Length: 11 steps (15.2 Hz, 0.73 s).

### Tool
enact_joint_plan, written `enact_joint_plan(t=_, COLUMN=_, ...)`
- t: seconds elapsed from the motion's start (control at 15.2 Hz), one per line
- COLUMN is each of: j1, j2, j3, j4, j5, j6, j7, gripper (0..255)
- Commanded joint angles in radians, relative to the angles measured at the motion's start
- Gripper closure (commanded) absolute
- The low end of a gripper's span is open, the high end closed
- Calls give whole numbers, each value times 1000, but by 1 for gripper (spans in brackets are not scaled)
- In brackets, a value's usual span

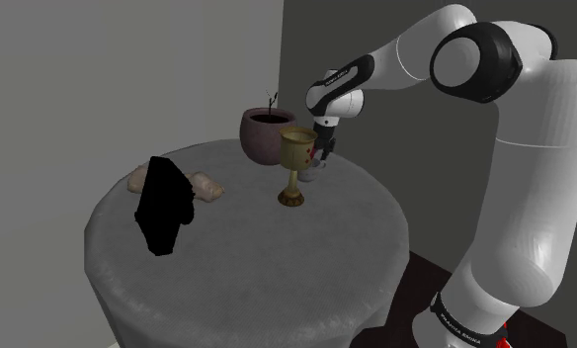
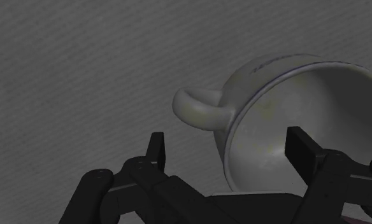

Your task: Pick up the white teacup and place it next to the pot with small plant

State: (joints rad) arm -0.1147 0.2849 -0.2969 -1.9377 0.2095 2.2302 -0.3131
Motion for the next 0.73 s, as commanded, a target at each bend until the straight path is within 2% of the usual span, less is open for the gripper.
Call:
enact_joint_plan(t=0.0, j1=0, j2=0, j3=0, j4=0, j5=0, j6=0, j7=0, gripper=0)
enact_joint_plan(t=0.07, j1=0, j2=0, j3=0, j4=0, j5=0, j6=0, j7=0, gripper=0)
enact_joint_plan(t=0.33, j1=2, j2=-63, j3=-13, j4=49, j5=-33, j6=-107, j7=21, gripper=0)
enact_joint_plan(t=0.66, j1=2, j2=-63, j3=-13, j4=49, j5=-33, j6=-107, j7=21, gripper=0)
